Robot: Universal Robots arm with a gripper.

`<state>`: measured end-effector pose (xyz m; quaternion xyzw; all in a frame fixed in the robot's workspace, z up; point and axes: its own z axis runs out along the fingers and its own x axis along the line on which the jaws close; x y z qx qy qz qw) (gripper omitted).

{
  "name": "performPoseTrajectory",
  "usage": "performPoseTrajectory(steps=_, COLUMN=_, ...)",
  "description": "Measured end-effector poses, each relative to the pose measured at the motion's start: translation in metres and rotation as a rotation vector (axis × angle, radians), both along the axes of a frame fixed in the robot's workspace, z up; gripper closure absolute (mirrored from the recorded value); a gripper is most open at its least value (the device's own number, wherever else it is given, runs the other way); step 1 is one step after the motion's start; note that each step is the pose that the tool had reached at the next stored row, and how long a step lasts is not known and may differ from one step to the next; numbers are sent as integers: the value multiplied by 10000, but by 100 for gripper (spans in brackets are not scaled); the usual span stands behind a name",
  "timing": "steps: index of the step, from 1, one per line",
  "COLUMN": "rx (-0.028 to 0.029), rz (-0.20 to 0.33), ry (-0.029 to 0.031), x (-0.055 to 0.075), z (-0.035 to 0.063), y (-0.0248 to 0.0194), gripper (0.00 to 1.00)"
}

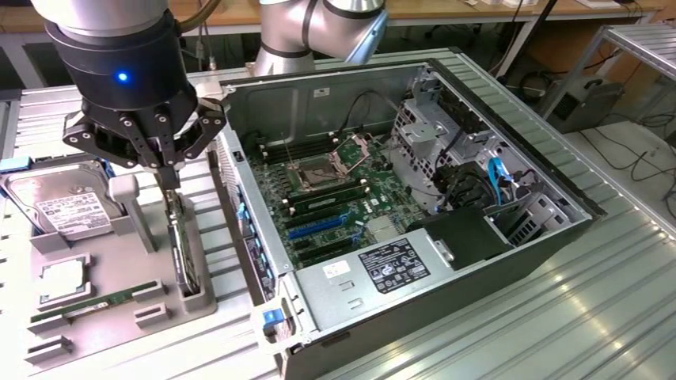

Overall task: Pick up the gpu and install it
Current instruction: 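Reach for the gpu, then pick up the gpu and move the gpu toward the slot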

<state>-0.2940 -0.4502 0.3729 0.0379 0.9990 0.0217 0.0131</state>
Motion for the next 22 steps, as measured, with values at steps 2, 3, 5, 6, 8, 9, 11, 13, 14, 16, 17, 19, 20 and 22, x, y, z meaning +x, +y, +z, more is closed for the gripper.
performPoseTrajectory(steps=2, rx=0, rz=0, ry=-1, x=0, z=0, y=0, gripper=89)
performPoseTrajectory(steps=3, rx=0, rz=0, ry=0, x=0, z=0, y=0, gripper=89)
performPoseTrajectory(steps=5, rx=0, rz=0, ry=0, x=0, z=0, y=0, gripper=89)
performPoseTrajectory(steps=6, rx=0, rz=0, ry=0, x=0, z=0, y=0, gripper=89)
performPoseTrajectory(steps=8, rx=0, rz=0, ry=0, x=0, z=0, y=0, gripper=83)
performPoseTrajectory(steps=9, rx=0, rz=0, ry=0, x=0, z=0, y=0, gripper=83)
performPoseTrajectory(steps=11, rx=0, rz=0, ry=0, x=0, z=0, y=0, gripper=71)
performPoseTrajectory(steps=13, rx=-2, rz=-1, ry=-3, x=-1, z=-2, y=0, gripper=64)
performPoseTrajectory(steps=14, rx=-3, rz=-1, ry=-23, x=-9, z=-12, y=1, gripper=64)
performPoseTrajectory(steps=16, rx=-8, rz=-1, ry=-40, x=-33, z=-36, y=1, gripper=64)
performPoseTrajectory(steps=17, rx=-13, rz=-2, ry=-49, x=-63, z=-61, y=1, gripper=64)
performPoseTrajectory(steps=19, rx=-20, rz=-1, ry=-58, x=-101, z=-95, y=1, gripper=64)
performPoseTrajectory(steps=20, rx=-25, rz=-1, ry=-65, x=-117, z=-108, y=1, gripper=64)
performPoseTrajectory(steps=22, rx=-30, rz=0, ry=-91, x=-143, z=-163, y=1, gripper=64)
